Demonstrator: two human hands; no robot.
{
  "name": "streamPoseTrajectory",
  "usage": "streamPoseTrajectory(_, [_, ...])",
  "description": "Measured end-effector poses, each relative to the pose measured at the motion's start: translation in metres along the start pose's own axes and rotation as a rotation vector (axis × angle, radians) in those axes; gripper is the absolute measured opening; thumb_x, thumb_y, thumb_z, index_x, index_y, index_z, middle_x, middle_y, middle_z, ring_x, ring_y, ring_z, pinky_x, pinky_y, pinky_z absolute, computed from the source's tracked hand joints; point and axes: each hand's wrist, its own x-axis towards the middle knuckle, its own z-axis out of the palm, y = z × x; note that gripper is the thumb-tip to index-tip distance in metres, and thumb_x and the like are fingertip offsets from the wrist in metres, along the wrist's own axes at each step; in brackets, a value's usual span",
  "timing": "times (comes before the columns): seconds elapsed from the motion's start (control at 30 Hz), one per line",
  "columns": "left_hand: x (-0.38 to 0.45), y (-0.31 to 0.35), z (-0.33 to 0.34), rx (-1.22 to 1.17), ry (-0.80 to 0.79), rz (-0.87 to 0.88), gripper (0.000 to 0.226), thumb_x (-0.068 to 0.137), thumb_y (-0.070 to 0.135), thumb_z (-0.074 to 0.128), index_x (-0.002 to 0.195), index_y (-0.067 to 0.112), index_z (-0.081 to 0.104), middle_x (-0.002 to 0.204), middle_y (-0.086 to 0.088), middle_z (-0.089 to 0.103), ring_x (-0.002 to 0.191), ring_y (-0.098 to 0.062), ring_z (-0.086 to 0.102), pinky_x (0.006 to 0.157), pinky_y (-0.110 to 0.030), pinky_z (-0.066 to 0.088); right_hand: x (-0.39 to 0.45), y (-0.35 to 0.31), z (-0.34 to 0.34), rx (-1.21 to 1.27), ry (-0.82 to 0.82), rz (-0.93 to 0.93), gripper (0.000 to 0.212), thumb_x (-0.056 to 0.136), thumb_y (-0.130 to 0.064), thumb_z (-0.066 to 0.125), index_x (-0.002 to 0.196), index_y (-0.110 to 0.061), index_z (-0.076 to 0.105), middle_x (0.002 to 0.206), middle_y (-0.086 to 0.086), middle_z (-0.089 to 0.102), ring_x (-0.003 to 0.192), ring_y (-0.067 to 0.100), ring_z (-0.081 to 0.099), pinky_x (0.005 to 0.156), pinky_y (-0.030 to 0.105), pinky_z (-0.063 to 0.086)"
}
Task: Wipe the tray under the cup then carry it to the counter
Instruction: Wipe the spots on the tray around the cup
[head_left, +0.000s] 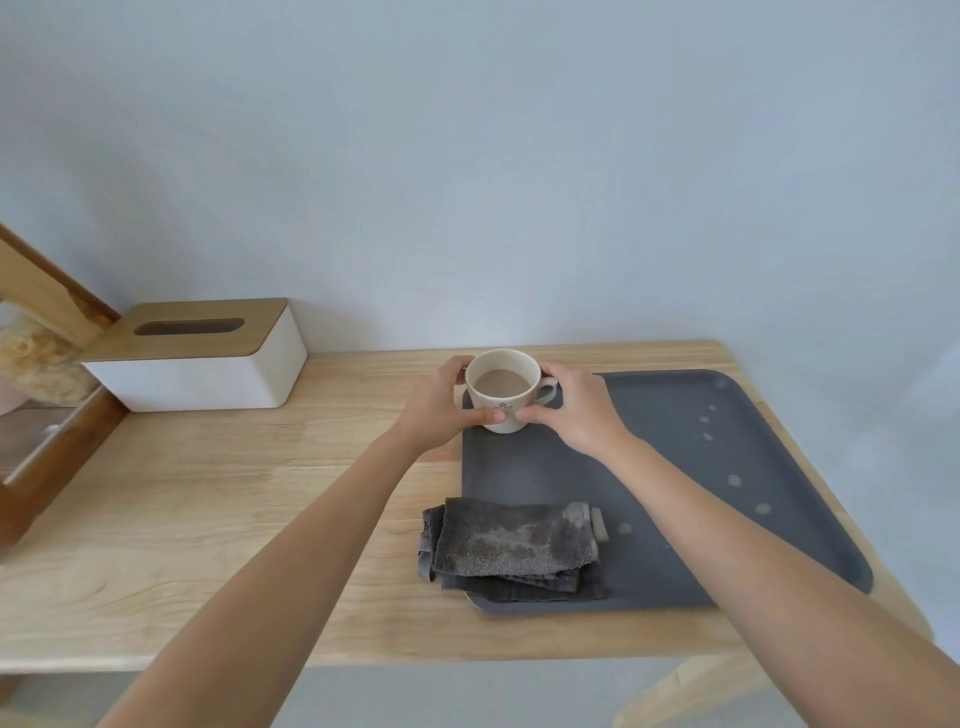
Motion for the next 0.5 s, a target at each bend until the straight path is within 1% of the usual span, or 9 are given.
streamPoseTrajectory(0.1, [-0.001,0.000,0.001,0.017,-0.010,0.008,0.080,0.066,0.041,0.084,0.134,0.020,0.048,0.127,0.006,0.062,0.123,-0.014,0.053,0.092,-0.026,0.038,-0.009,-0.003,0.003,-0.062,0.029,0.072,0.072,0.073,-0.037,0.076,0.133,-0.017,0.042,0.126,0.004,0.060,0.120,0.027,0.051,0.103,0.050,0.039])
streamPoseTrajectory(0.13, [-0.002,0.000,0.002,0.032,-0.019,0.014,0.086,0.068,0.043,0.082,0.140,0.018,0.042,0.135,0.003,0.057,0.129,-0.016,0.048,0.096,-0.027,0.037,-0.018,-0.005,0.004,-0.072,0.053,0.133,0.078,0.077,-0.039,0.073,0.139,-0.013,0.033,0.134,0.009,0.052,0.127,0.030,0.044,0.105,0.049,0.038])
streamPoseTrajectory(0.17, [-0.004,0.000,0.002,0.052,-0.022,0.014,0.092,0.071,0.046,0.079,0.146,0.017,0.034,0.143,0.000,0.050,0.135,-0.018,0.042,0.103,-0.030,0.035,-0.031,-0.010,0.005,-0.086,0.069,0.187,0.077,0.080,-0.041,0.069,0.141,-0.012,0.030,0.137,0.012,0.047,0.130,0.032,0.040,0.105,0.047,0.037])
streamPoseTrajectory(0.2, [-0.007,0.001,0.002,0.071,-0.011,0.006,0.097,0.073,0.049,0.076,0.149,0.016,0.026,0.150,-0.003,0.041,0.140,-0.020,0.034,0.109,-0.034,0.031,-0.046,-0.014,0.006,-0.115,0.055,0.214,0.070,0.083,-0.044,0.065,0.138,-0.013,0.035,0.136,0.013,0.046,0.129,0.034,0.038,0.104,0.046,0.037])
streamPoseTrajectory(0.27, [-0.017,0.006,0.002,0.080,0.046,-0.010,0.095,0.079,0.052,0.069,0.151,0.015,0.019,0.156,-0.005,0.030,0.145,-0.020,0.025,0.115,-0.036,0.024,-0.078,-0.021,0.006,-0.208,-0.097,0.175,0.057,0.082,-0.055,0.058,0.125,-0.019,0.053,0.130,0.009,0.048,0.128,0.030,0.036,0.102,0.044,0.034])
streamPoseTrajectory(0.33, [-0.030,0.014,0.003,0.063,0.108,-0.014,0.086,0.085,0.049,0.062,0.151,0.015,0.020,0.157,-0.004,0.028,0.145,-0.018,0.023,0.113,-0.029,0.021,-0.104,-0.025,0.007,-0.277,-0.280,0.088,0.056,0.078,-0.063,0.058,0.115,-0.022,0.061,0.128,0.004,0.047,0.128,0.025,0.030,0.104,0.041,0.027])
streamPoseTrajectory(0.37, [-0.038,0.020,0.004,0.058,0.136,-0.015,0.081,0.087,0.048,0.060,0.151,0.015,0.022,0.157,-0.003,0.028,0.145,-0.017,0.024,0.110,-0.026,0.021,-0.113,-0.025,0.006,-0.314,-0.317,0.039,0.055,0.077,-0.063,0.059,0.113,-0.022,0.062,0.126,0.002,0.048,0.126,0.025,0.030,0.104,0.040,0.025])
streamPoseTrajectory(0.43, [-0.053,0.029,0.007,0.053,0.188,-0.024,0.074,0.090,0.048,0.054,0.150,0.017,0.024,0.156,-0.001,0.030,0.143,-0.016,0.028,0.106,-0.024,0.023,-0.119,-0.026,0.003,-0.383,-0.289,-0.041,0.044,0.082,-0.055,0.060,0.110,-0.021,0.062,0.119,0.001,0.053,0.119,0.025,0.035,0.100,0.038,0.028])
streamPoseTrajectory(0.5, [-0.068,0.038,0.013,0.042,0.242,-0.037,0.067,0.093,0.047,0.050,0.149,0.018,0.027,0.155,0.000,0.033,0.141,-0.016,0.031,0.106,-0.027,0.027,-0.121,-0.025,-0.008,-0.412,-0.261,-0.071,0.032,0.088,-0.045,0.058,0.105,-0.018,0.061,0.110,0.003,0.061,0.110,0.027,0.045,0.090,0.037,0.032])
